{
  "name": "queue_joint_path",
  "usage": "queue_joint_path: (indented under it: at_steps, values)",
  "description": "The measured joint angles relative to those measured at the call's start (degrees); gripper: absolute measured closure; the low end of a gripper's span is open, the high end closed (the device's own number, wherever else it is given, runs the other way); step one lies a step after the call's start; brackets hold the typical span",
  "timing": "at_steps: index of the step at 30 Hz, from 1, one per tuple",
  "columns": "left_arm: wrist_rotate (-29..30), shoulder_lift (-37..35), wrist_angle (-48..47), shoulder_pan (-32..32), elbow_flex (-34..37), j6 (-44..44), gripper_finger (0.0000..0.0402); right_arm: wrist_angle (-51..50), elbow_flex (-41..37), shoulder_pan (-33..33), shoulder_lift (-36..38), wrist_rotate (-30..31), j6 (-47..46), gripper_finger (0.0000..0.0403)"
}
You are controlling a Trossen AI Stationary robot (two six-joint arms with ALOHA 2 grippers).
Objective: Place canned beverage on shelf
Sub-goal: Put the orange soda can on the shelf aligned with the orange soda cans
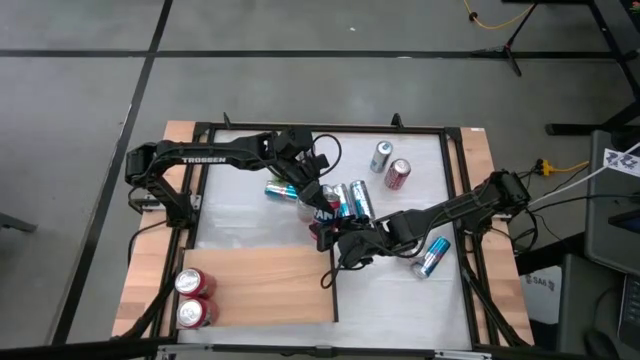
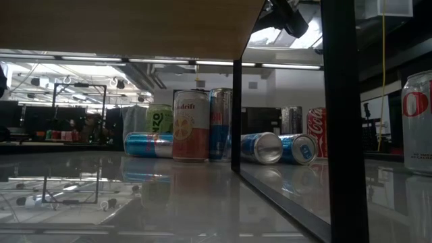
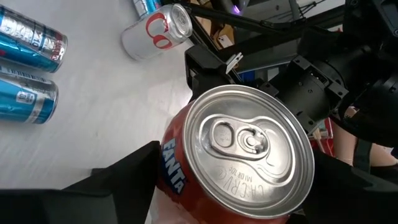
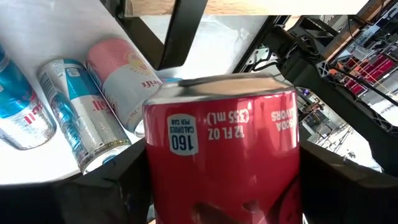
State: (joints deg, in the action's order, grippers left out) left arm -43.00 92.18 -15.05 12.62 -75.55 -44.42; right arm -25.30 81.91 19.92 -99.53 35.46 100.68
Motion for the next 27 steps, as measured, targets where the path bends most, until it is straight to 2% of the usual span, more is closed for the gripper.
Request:
queue_joint_path:
  at_steps: [3, 9, 13, 22, 27]
  values:
    - [-0.02, 0.0, 0.07, -0.01, 0.0, -0.05, 0.0097, 0.0, 0.02, -0.02, 0.0, -0.01, -0.09, 0.0095]
    - [-1.95, 0.0, 0.72, 0.57, -0.02, -0.03, 0.0097, 0.29, 0.07, -0.1, -0.02, 0.05, -0.11, 0.0034]
    - [-2.28, 0.0, 0.69, 1.37, -0.04, -0.27, 0.0097, 1.62, 0.04, -0.13, -0.17, 1.75, -0.29, 0.001]
    - [-3.01, -0.07, 0.52, 4.55, -0.06, -0.2, 0.0097, 2.47, 0.02, 1.61, -0.13, 4.97, -0.36, 0.0008]
    - [-4.78, -0.11, 0.94, 7.14, -0.07, 0.95, 0.0097, 3.07, -0.04, 1.7, 0.08, 6.02, -6.14, 0.0008]
